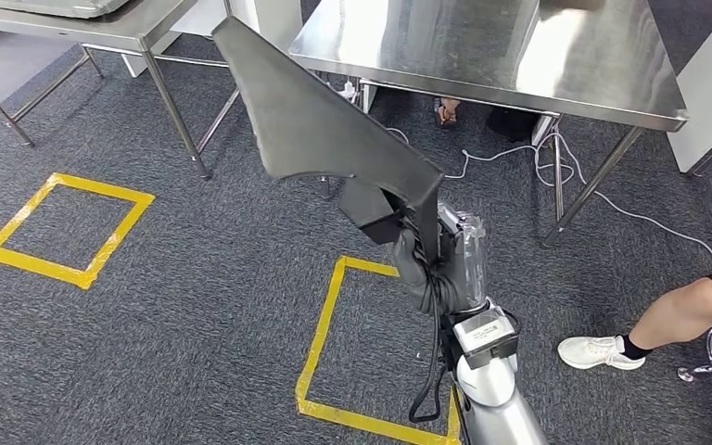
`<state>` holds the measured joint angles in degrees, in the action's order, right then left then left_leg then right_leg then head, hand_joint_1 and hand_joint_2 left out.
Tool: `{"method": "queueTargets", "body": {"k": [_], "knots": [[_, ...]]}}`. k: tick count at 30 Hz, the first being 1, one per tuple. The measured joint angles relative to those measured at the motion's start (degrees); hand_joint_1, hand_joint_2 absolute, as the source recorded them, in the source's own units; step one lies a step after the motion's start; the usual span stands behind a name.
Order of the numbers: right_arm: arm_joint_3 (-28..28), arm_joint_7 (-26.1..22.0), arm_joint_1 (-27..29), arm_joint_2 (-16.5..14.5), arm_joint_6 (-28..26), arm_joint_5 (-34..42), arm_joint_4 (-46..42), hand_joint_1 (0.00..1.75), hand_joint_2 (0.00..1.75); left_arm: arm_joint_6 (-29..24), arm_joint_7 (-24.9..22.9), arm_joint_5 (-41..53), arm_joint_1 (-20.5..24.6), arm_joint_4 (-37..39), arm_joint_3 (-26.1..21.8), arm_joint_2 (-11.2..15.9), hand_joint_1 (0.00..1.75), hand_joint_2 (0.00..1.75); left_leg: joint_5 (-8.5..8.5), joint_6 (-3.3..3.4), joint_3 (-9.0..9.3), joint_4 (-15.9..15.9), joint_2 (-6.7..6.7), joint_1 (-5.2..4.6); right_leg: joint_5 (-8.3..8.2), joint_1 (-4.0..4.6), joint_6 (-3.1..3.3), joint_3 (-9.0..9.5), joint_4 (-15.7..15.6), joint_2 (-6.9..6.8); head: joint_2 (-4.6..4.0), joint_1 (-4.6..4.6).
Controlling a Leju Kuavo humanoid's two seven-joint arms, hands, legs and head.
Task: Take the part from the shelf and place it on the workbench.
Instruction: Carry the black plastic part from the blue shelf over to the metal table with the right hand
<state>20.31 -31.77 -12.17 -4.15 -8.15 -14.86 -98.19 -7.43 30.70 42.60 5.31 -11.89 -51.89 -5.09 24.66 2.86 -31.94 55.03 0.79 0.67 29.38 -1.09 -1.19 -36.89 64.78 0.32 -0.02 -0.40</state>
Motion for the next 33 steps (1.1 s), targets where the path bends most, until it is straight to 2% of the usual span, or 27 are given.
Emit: {"method": "queueTargets", "body": {"k": [2,3,4,5,6,7,8,9,11,13,14,16,17,18,19,20,21,23,24,27,30,33], "knots": [[0.00,0.08,-0.01,0.07,0.01,0.05,0.27,1.75,1.75,-0.07,0.01,-0.02,0.00,0.00,-0.03,0.00,0.00,1.75,0.11,0.01,0.00,0.03,-0.74,-0.03,2.18,-0.13,0.01,-3.71,6.85,-0.01,0.00,0.09],[-0.01,0.11,0.02,0.10,0.01,0.07,0.43,1.75,1.75,-0.10,0.01,-0.04,-0.01,0.00,-0.04,-0.01,0.00,1.75,0.20,-0.08,0.02,0.06,-1.12,-0.03,2.16,-0.22,-0.36,-4.42,7.89,-0.06,0.00,0.08],[-0.01,0.12,0.00,0.12,0.02,0.07,0.55,1.75,1.75,-0.14,0.01,-0.05,-0.01,0.00,-0.04,-0.05,0.00,1.75,0.33,-0.26,0.07,0.16,-1.48,0.01,1.22,-0.35,-0.92,-3.85,6.48,-0.22,0.00,0.10],[-0.01,0.12,-0.04,0.13,0.02,0.06,0.62,1.75,1.75,-0.17,0.01,-0.07,-0.01,0.00,-0.04,-0.12,0.00,1.75,0.55,-0.54,0.15,0.35,-1.84,0.09,-0.40,-0.51,-1.53,-2.05,2.85,-0.67,0.00,0.10],[-0.01,0.12,-0.10,0.12,0.02,0.06,0.66,1.75,1.75,-0.20,0.01,-0.07,-0.01,-0.01,-0.05,-0.16,0.00,1.75,0.87,-0.94,0.20,0.69,-2.16,0.09,-1.84,-0.59,-1.87,-0.10,-1.12,-1.63,0.00,0.11],[-0.01,0.12,-0.16,0.10,0.02,0.06,0.71,1.75,1.75,-0.25,0.01,-0.07,0.00,-0.01,-0.06,-0.15,0.00,1.75,1.29,-1.39,0.19,1.17,-2.46,0.01,-2.99,-0.57,-1.92,1.61,-4.49,-2.44,0.00,0.14],[-0.01,0.13,-0.22,0.08,0.02,0.06,0.78,1.75,1.75,-0.30,0.02,-0.06,-0.01,-0.02,-0.07,-0.11,0.00,1.75,1.65,-1.79,0.16,1.55,-2.73,-0.11,-3.54,-0.45,-1.61,2.63,-6.37,-2.99,0.00,0.11],[-0.02,0.15,-0.28,0.04,0.02,0.07,0.86,1.75,1.75,-0.37,0.02,-0.05,-0.03,-0.03,-0.08,-0.07,0.00,1.75,1.93,-2.12,0.15,1.81,-3.05,-0.24,-3.56,-0.28,-1.08,2.85,-6.78,-3.12,0.00,0.04],[-0.04,0.18,-0.38,-0.01,0.02,0.07,0.98,1.75,1.75,-0.46,0.01,-0.04,-0.04,-0.03,-0.09,-0.08,0.00,1.75,2.22,-2.48,0.25,1.96,-3.81,-0.12,-3.61,-0.20,-0.23,2.82,-6.59,-2.06,0.00,-0.13],[-0.04,0.19,-0.42,-0.08,0.02,0.07,1.01,1.75,1.75,-0.52,0.01,-0.03,0.05,-0.02,-0.08,-0.11,0.00,1.75,3.47,-2.94,-0.10,3.36,-3.46,0.31,-3.71,-0.42,0.35,2.86,-6.67,-1.09,0.00,-0.19],[-0.04,0.19,-0.44,-0.13,0.02,0.06,1.01,1.75,1.75,-0.54,0.01,-0.02,0.10,-0.02,-0.08,-0.12,0.00,1.75,4.98,-3.21,-1.08,5.70,-2.81,0.48,-3.77,-0.53,0.65,2.92,-6.71,-0.64,0.01,-0.21],[-0.02,0.19,-0.41,-0.19,0.02,0.06,1.08,1.75,1.75,-0.57,-0.03,0.00,0.12,-0.02,-0.07,-0.13,0.00,1.75,8.83,-3.55,-4.71,13.44,-1.48,0.58,-3.76,-0.45,0.95,2.94,-6.70,0.25,0.01,-0.22],[-0.02,0.19,-0.35,-0.20,0.02,0.06,1.16,1.75,1.75,-0.60,-0.06,0.00,0.11,-0.02,-0.07,-0.14,0.00,1.75,10.13,-3.58,-6.67,17.15,-1.25,0.58,-3.76,-0.35,1.03,2.94,-6.70,0.78,0.01,-0.21],[-0.02,0.19,-0.29,-0.19,0.02,0.06,1.26,1.75,1.75,-0.61,-0.09,0.00,0.09,-0.02,-0.08,-0.14,0.00,1.75,10.27,-3.48,-7.88,19.07,-1.17,0.57,-3.76,-0.25,1.03,2.97,-6.69,1.37,0.01,-0.20],[-0.03,0.19,-0.25,-0.19,0.02,0.06,1.33,1.75,1.75,-0.62,-0.10,0.00,0.09,-0.02,-0.07,-0.15,0.00,1.75,9.30,-3.27,-8.06,18.84,-1.06,0.57,-3.76,-0.18,1.03,3.04,-6.69,1.98,0.01,-0.20],[-0.02,0.19,-0.26,-0.20,0.02,0.06,1.38,1.75,1.75,-0.62,-0.10,0.00,0.09,-0.02,-0.07,-0.16,0.00,1.75,7.36,-2.97,-7.08,16.29,-0.77,0.55,-3.76,-0.13,1.03,3.15,-6.69,2.56,0.00,-0.20],[-0.02,0.19,-0.29,-0.23,0.02,0.06,1.39,1.75,1.75,-0.63,-0.10,0.01,0.10,-0.02,-0.08,-0.16,0.00,1.75,4.94,-2.55,-5.28,12.15,-0.31,0.51,-3.76,-0.11,1.02,3.26,-6.70,3.01,0.00,-0.20],[-0.02,0.17,-0.34,-0.34,0.02,0.06,1.39,1.75,1.75,-0.71,-0.16,0.07,0.27,-0.02,-0.07,-0.13,0.00,1.75,2.09,-1.87,-2.15,5.11,0.62,0.28,-3.76,0.15,0.95,3.28,-6.67,3.69,0.00,-0.21],[-0.03,0.16,-0.33,-0.39,0.02,0.06,1.39,1.75,1.75,-0.80,-0.22,0.10,0.39,-0.02,-0.07,-0.13,0.00,1.75,1.65,-2.03,-1.42,3.30,0.85,0.17,-3.69,0.42,0.98,3.15,-6.58,3.86,0.00,-0.19],[-0.04,0.11,-0.14,-0.43,-0.02,0.03,1.39,1.75,1.75,-1.04,-0.38,0.15,0.58,-0.02,-0.07,-0.20,0.00,1.75,1.64,-2.88,-1.36,2.70,0.95,-0.31,-3.54,0.82,0.94,2.79,-6.39,3.90,0.00,-0.13],[-0.02,0.10,-0.10,-0.45,-0.02,-0.03,1.39,1.75,1.75,-1.05,-0.41,0.16,0.57,-0.02,-0.07,-0.20,0.00,1.75,1.49,-2.27,-1.46,2.74,1.18,-0.97,-3.64,0.61,0.66,2.83,-6.49,3.69,0.01,-0.13],[-0.03,0.10,-0.09,-0.46,-0.02,-0.03,1.39,1.75,1.75,-1.05,-0.41,0.17,0.57,-0.02,-0.07,-0.20,0.00,1.75,1.38,-1.89,-1.61,2.74,1.29,-1.22,-3.76,0.43,0.18,2.87,-6.70,3.65,0.01,-0.13]]}}
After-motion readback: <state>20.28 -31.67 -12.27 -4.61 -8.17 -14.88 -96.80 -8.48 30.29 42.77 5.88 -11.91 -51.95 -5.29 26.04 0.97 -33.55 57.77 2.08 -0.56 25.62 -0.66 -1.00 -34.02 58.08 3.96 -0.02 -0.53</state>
